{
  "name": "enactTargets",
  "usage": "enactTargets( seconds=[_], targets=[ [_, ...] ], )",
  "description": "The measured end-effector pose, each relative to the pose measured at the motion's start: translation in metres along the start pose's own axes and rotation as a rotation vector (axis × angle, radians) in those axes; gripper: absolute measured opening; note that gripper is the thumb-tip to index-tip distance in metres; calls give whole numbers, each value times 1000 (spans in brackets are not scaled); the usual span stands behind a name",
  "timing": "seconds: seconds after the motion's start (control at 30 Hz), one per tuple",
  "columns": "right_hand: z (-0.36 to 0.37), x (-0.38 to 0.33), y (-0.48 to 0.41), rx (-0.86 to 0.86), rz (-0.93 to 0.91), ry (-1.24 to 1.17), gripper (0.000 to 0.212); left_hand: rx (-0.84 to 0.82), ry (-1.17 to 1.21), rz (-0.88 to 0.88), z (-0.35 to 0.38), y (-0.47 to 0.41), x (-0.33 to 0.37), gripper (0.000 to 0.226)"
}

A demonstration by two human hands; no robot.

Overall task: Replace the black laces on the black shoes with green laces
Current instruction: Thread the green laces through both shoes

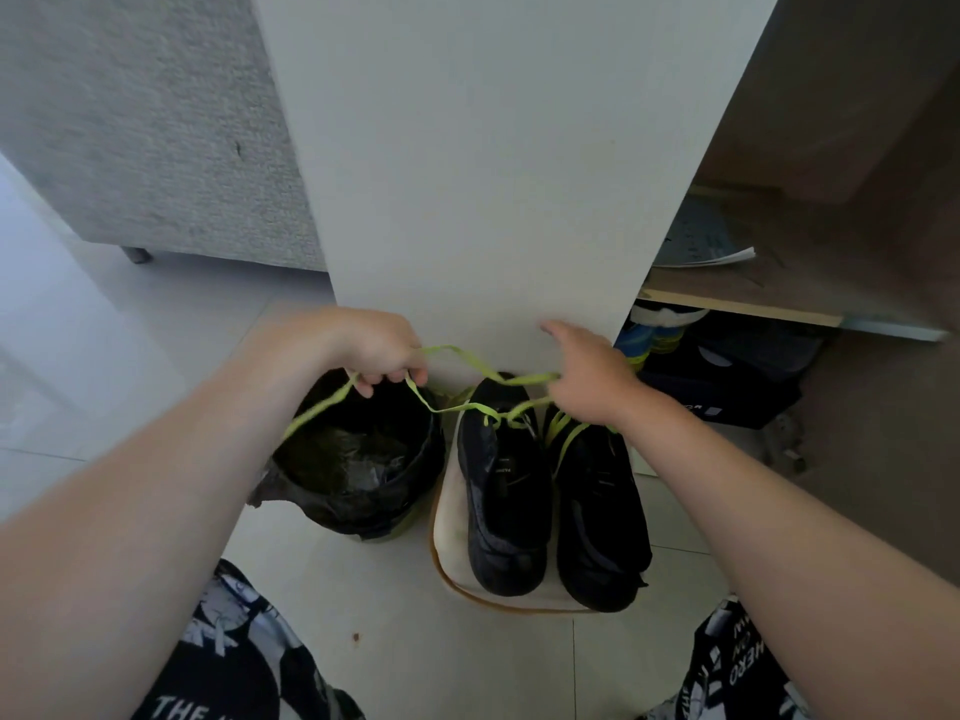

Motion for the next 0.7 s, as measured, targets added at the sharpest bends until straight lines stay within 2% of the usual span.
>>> enactTargets(
  seconds=[0.07, 0.1, 0.17, 0.2, 0.27, 0.37, 0.47, 0.5, 0.53, 0.57, 0.63, 0.67, 0.7],
  targets=[
    [3, -33, 6, -55, -250, -181, 83, -10, -21, 87, 13, -1, 21, 26],
    [8, -42, 6, -118, -321, -322, 78, -13, -37, 132, 19, -2, 31, 28],
    [15, -55, 4, -213, -399, -513, 44, -6, -45, 208, 25, -3, 44, 29],
    [13, -57, 3, -208, -415, -484, 25, 8, -46, 237, 22, -2, 47, 29],
    [2, -45, 1, -163, -329, -324, 24, 52, -52, 257, 12, -2, 43, 27],
    [-12, -11, -1, -73, -22, 88, 28, 83, -32, 198, 1, -5, 23, 25],
    [-9, 11, 5, -131, 259, 352, 21, 107, -91, 156, 2, -7, 15, 29],
    [-8, 11, 7, -135, 273, 418, 21, 113, -108, 166, 4, -7, 18, 30],
    [-7, 7, 7, -114, 217, 434, 30, 117, -122, 194, 8, -8, 24, 32],
    [-6, -4, 8, -77, 91, 355, 45, 120, -123, 235, 13, -9, 32, 34],
    [0, -30, 13, -79, -201, -74, 73, 143, -106, 314, 23, -11, 52, 37],
    [7, -39, 13, -133, -271, -293, 77, 169, -101, 341, 26, -13, 61, 39],
    [11, -46, 12, -181, -312, -458, 71, 191, -82, 355, 28, -15, 68, 42]
  ],
)
Point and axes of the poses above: each hand's wrist, its own y-axis away from the middle knuckle, its own z-axis out of the palm, x = y × z, the point moved 6 cm from there along -y, towards the middle knuckle, and after that the axes turned 14 degrees about -x, right-handed, at the moved point
